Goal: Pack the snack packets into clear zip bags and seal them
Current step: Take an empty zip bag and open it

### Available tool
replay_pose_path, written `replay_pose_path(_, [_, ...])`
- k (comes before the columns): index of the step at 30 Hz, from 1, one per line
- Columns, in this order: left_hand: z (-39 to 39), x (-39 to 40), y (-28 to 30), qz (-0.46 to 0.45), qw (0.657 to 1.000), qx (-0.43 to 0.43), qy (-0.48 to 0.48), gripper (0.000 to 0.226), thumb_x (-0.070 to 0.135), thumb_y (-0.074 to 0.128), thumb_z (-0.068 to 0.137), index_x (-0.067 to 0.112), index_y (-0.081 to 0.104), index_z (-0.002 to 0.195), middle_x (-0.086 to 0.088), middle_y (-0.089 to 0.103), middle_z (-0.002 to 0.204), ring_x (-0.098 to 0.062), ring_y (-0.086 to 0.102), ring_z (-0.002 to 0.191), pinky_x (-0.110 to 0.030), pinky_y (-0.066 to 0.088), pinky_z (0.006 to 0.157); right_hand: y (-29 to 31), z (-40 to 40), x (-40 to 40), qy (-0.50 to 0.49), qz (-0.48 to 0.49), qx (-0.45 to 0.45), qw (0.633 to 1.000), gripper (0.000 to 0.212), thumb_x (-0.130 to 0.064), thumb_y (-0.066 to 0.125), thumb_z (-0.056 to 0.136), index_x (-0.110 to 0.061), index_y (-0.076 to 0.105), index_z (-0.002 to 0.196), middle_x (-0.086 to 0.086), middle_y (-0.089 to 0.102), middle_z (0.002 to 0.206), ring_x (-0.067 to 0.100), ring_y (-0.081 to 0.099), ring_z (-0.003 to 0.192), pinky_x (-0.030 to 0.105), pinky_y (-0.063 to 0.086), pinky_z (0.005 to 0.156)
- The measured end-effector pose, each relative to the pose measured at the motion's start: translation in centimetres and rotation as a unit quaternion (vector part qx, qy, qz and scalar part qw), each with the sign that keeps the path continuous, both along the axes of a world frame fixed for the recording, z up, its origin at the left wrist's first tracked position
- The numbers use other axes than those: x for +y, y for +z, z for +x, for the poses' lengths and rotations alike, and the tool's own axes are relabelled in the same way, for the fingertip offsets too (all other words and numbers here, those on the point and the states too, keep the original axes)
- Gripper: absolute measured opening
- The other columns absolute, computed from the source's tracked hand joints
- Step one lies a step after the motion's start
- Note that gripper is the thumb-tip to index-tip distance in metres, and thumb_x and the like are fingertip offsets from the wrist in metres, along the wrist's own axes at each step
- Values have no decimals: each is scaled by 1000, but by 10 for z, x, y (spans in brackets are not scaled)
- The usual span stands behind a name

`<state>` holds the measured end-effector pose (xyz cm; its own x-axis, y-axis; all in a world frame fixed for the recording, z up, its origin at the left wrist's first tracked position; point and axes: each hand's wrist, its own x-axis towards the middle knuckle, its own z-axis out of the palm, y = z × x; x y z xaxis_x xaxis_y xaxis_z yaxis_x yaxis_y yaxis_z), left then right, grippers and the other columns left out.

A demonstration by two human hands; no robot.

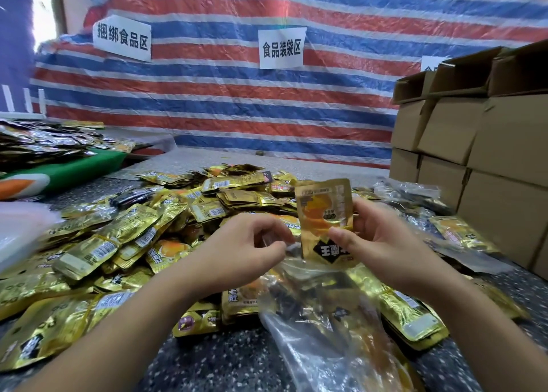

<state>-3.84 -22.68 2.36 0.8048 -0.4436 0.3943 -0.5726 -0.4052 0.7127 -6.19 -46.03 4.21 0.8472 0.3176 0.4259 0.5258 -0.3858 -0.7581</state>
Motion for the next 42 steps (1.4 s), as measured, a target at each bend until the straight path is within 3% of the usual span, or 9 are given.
replay_pose_path(8, [1,2,5,-74,997,30,0,10,35,68,91,30,70,100,3,70,86,-12,67,76,-21,53,70,2,-5,-6,12,-75,-18,997,23,-21,66,92,-41,67,102,-18,73,91,0,69,82,17,53,67])
replay_pose_path(12, [3,4,8,-159,981,99,-44,61,45,76,69,32,53,124,9,72,85,-7,70,82,-20,54,76,2,-4,-8,28,-32,9,999,21,-30,66,86,-38,70,105,-5,76,97,10,72,88,22,55,72])
replay_pose_path(14, [3,6,9,-167,975,131,-57,68,50,80,66,28,56,126,1,74,96,-13,72,89,-22,56,79,2,-1,-10,23,2,22,999,23,-33,65,84,-36,71,106,2,76,101,17,73,93,28,58,77])
replay_pose_path(17, [1,9,10,-148,970,168,-99,50,50,76,68,25,70,111,-7,75,104,-24,72,99,-31,56,90,4,-2,-11,16,55,20,998,25,-29,63,84,-25,72,107,2,77,99,12,73,90,20,55,71])
replay_pose_path(20, [-2,8,9,-126,973,175,-83,32,44,67,80,19,75,98,-6,77,94,-18,73,88,-25,57,80,6,-2,-11,8,85,18,996,29,-25,63,83,-18,69,110,0,77,99,10,73,88,15,53,70])
replay_pose_path(30, [-8,-1,13,-144,974,164,-51,37,45,53,84,21,78,71,0,74,69,-10,69,62,-15,51,58,6,-7,-8,33,-152,82,984,24,-42,60,90,-26,71,104,2,75,96,22,71,89,48,57,80])
replay_pose_path(35, [-12,-5,12,-147,967,194,-69,30,41,59,82,18,78,73,-6,75,76,-17,72,67,-25,57,59,3,-8,-1,11,-145,43,988,30,-59,62,84,-32,68,95,9,71,90,25,68,82,45,53,70])
replay_pose_path(38, [-11,-7,9,-143,969,196,-53,29,40,64,79,14,76,78,-10,75,81,-22,72,74,-34,60,66,0,-7,2,-32,-121,11,992,36,-61,58,83,-26,63,86,-1,69,78,9,61,67,27,47,60])
replay_pose_path(42, [-7,-11,4,-147,970,191,9,28,30,60,95,15,77,79,-6,75,75,-16,67,64,-29,55,61,1,-10,2,-38,-183,-37,982,51,-76,44,81,-29,65,77,-7,65,75,7,57,62,25,43,55])
